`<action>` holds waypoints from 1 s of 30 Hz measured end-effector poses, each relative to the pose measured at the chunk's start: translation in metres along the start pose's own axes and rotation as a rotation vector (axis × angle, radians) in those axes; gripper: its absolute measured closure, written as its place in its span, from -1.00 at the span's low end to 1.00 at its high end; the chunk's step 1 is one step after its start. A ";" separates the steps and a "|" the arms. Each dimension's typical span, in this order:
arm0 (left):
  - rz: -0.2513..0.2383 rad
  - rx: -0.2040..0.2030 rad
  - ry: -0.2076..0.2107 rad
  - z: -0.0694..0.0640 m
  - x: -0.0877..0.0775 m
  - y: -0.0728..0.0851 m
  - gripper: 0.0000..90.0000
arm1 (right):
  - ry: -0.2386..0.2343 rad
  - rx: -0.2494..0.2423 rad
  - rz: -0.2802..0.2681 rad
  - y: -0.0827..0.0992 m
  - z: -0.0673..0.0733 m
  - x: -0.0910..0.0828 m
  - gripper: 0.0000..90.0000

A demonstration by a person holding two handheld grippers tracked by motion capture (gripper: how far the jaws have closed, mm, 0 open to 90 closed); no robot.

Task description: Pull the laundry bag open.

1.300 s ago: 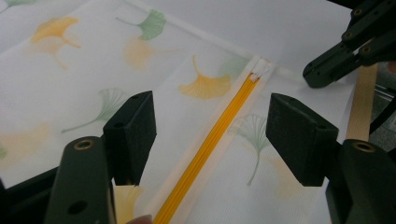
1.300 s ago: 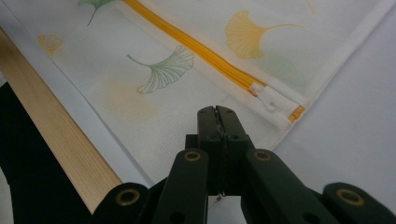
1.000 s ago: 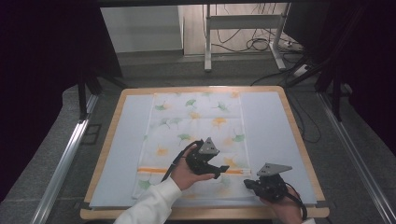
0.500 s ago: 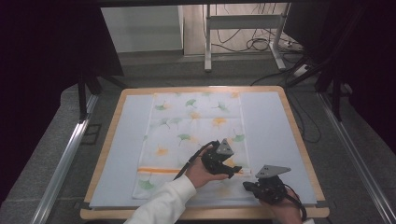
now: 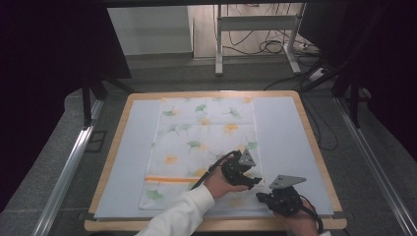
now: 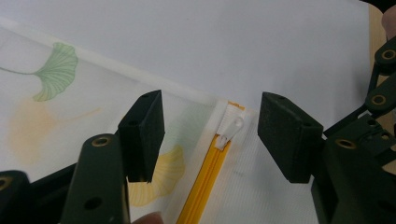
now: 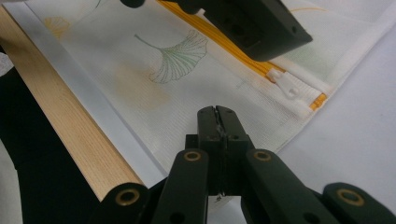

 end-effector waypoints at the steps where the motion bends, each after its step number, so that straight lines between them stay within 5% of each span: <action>1: 0.003 0.005 0.005 0.000 0.001 0.000 -0.08 | 0.000 -0.002 0.000 0.000 0.000 0.000 0.97; 14: 0.048 0.012 -0.001 -0.002 0.026 0.002 -0.04 | 0.002 -0.003 -0.004 -0.001 0.000 0.000 0.97; 21: 0.074 0.059 -0.024 -0.005 0.029 0.002 0.08 | 0.002 -0.003 -0.001 -0.001 0.000 0.000 0.97; 30: 0.092 0.094 0.006 -0.008 0.030 0.003 0.51 | 0.001 -0.006 0.009 -0.001 0.001 0.002 0.97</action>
Point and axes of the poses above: each handheld gripper's, and its own axes: x roughly forward along the jaws, y roughly out of its underside, z roughly to its left, the point moved 3 cm from there along x, roughly forward along the jaws, and after that the axes turned 5 degrees about -x, right-handed, at the moved point
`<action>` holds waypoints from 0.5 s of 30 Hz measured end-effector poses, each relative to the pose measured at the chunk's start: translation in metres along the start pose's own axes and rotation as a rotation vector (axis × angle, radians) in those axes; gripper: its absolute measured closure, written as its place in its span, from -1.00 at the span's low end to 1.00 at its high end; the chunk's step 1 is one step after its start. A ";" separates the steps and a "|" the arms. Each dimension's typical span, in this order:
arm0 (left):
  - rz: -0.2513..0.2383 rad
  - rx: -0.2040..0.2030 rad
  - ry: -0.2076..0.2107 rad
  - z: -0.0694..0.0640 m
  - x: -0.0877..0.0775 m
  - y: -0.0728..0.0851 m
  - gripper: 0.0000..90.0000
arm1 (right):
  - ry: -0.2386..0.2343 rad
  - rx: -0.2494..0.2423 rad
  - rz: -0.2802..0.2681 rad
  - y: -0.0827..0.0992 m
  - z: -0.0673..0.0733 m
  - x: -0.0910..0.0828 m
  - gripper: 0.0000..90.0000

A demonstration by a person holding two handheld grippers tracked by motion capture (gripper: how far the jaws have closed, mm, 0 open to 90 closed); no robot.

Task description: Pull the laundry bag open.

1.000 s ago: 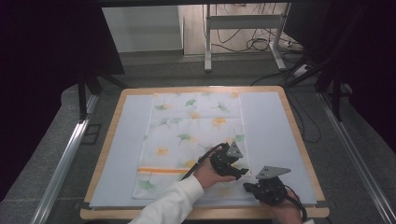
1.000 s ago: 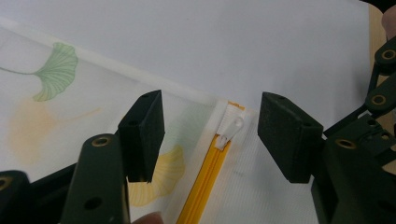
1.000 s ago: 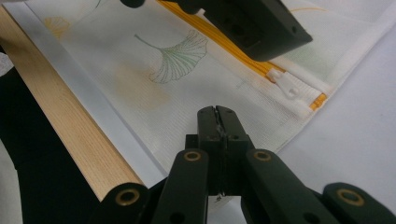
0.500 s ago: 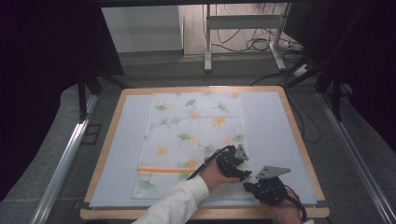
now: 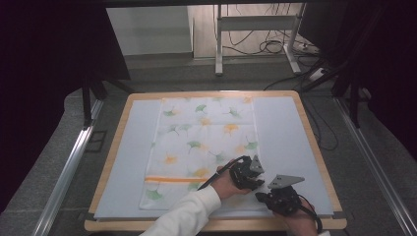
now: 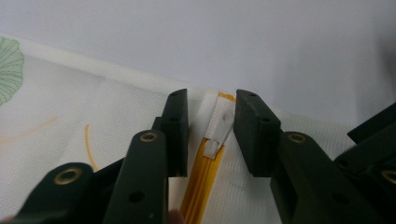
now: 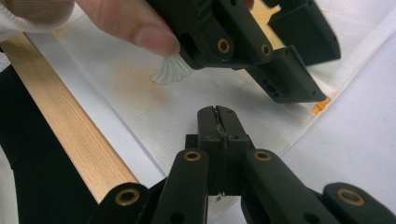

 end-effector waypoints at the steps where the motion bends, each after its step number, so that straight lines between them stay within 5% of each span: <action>1: -0.001 -0.002 -0.009 0.000 0.000 0.000 0.55 | 0.000 0.001 0.001 0.000 0.000 0.000 0.97; 15: -0.003 -0.035 0.011 0.003 0.000 0.000 0.87 | 0.006 -0.007 0.009 -0.001 -0.001 0.002 0.97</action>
Point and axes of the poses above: each handheld gripper's, and its own axes: x roughly forward along the jaws, y roughly out of its underside, z roughly to its left, the point moved 3 cm from there along x, roughly forward along the jaws, and after that the axes turned 5 degrees about -x, right-handed, at the moved point
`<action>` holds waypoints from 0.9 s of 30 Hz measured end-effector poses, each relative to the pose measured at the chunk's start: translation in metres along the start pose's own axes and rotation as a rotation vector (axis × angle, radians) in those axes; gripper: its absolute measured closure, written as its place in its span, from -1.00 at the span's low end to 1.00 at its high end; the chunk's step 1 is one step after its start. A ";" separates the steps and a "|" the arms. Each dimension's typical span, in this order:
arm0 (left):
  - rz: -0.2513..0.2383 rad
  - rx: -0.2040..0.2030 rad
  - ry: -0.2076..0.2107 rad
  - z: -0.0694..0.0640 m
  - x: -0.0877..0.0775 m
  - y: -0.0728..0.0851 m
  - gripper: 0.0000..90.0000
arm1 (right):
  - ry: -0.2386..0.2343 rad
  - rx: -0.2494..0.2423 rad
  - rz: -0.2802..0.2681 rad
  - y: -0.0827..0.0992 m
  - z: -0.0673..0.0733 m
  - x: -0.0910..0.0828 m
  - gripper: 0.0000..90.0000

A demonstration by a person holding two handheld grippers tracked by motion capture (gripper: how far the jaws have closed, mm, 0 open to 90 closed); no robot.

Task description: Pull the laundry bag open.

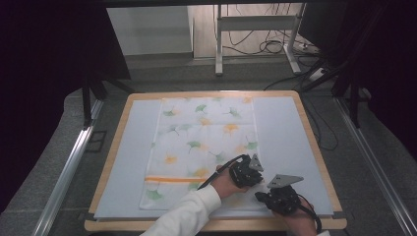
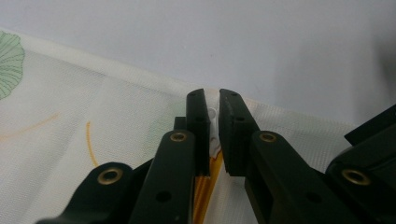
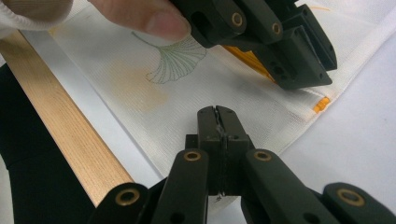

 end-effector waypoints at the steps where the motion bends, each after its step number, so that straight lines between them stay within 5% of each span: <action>1: 0.000 -0.005 0.004 0.000 0.000 0.000 0.87 | 0.000 0.000 0.000 0.000 0.000 0.000 0.97; 17: 0.004 -0.040 0.019 0.002 -0.002 0.002 0.97 | 0.001 0.001 0.018 0.000 -0.001 0.004 0.97; 27: 0.012 -0.038 -0.014 -0.002 -0.002 0.002 1.00 | 0.007 0.001 0.030 0.001 -0.003 0.006 0.97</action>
Point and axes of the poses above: each handheld gripper's, and its own axes: x roughly forward along the jaws, y roughly out of its underside, z roughly to its left, the point moved 3 cm from there along x, roughly forward along the jaws, and after that the axes turned 5 degrees about -x, right-handed, at the moved point
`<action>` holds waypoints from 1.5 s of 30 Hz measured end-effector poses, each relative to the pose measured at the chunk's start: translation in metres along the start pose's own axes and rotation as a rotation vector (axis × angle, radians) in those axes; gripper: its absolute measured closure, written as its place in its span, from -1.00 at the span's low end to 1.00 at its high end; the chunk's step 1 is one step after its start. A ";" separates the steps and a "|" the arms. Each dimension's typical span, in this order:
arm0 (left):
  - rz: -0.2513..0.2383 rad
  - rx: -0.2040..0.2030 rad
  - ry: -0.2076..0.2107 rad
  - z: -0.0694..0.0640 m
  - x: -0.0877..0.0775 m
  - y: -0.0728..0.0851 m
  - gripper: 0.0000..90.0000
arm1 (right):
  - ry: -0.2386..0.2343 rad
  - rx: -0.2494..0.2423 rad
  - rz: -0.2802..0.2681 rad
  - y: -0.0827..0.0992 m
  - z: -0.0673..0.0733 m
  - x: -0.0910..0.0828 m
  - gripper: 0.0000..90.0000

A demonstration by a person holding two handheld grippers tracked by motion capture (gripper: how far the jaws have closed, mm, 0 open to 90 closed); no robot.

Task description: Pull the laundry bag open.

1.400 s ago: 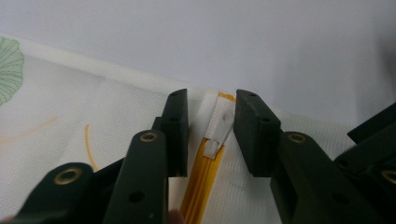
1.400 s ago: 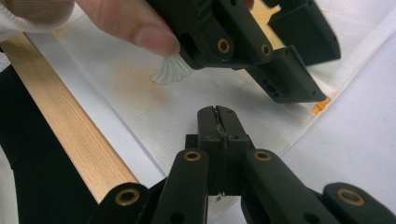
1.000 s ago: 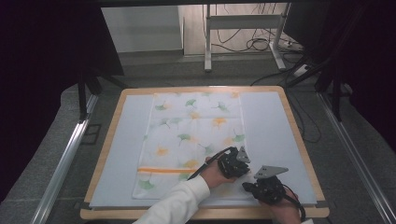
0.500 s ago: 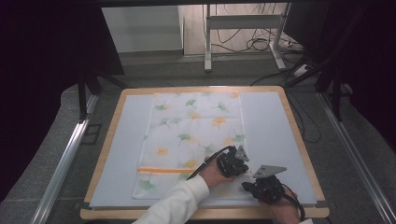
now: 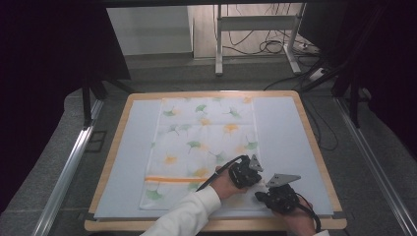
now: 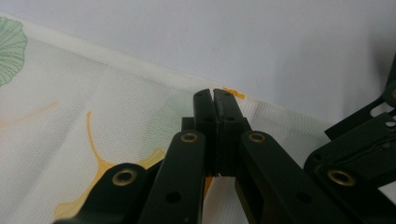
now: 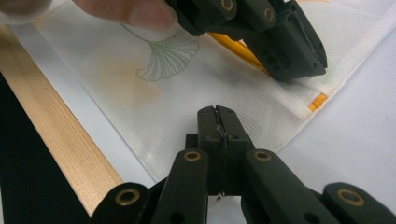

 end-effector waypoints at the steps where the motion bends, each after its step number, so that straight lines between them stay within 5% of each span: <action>1: -0.001 -0.003 0.001 0.000 0.000 0.000 1.00 | 0.002 -0.004 0.003 0.000 -0.001 0.001 0.97; 13: -0.023 -0.006 0.005 0.001 0.000 0.002 1.00 | 0.068 0.007 -0.018 -0.013 -0.019 0.010 0.97; 26: -0.027 0.000 -0.023 -0.001 -0.001 0.004 1.00 | 0.045 0.126 -0.020 -0.007 -0.029 0.009 0.99; 45: -0.019 -0.013 -0.049 0.004 -0.013 0.014 1.00 | 0.053 0.113 -0.021 -0.006 -0.028 0.009 0.99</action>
Point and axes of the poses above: each handheld gripper's, and its own axes: x roughly forward along the jaws, y roughly out of its underside, z roughly to its left, the point moved 3 cm from there along x, roughly forward along the jaws, and after that the axes turned 5 degrees about -x, right-handed, at the moved point
